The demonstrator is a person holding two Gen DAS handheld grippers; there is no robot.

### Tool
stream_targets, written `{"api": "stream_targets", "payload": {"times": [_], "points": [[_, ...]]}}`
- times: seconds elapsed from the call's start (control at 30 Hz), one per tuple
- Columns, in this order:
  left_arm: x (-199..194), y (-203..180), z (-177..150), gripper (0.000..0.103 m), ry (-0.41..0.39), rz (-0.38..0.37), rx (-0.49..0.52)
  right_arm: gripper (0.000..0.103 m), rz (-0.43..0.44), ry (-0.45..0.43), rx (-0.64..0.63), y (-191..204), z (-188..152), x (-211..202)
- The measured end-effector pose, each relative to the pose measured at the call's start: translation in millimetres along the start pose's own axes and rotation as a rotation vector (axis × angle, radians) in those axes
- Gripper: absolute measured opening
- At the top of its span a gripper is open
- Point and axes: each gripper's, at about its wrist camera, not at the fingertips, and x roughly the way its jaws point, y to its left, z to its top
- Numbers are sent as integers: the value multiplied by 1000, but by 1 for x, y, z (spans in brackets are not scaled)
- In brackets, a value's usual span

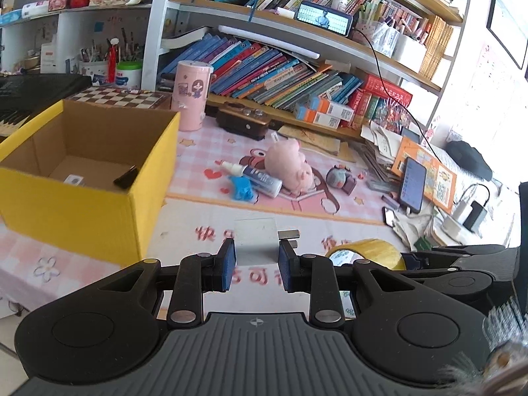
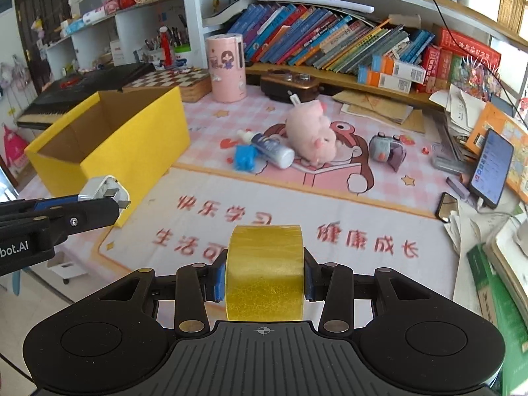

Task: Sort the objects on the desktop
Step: 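Carry the plug and tape roll with both tools over the yellow box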

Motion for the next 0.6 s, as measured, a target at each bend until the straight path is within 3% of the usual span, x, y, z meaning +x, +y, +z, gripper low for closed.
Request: {"api": "stream_targets", "payload": {"times": [0.6], "points": [[-76,53,-47,25,27,-25,66,42,-36,-4,23,93,-62,-50]]}}
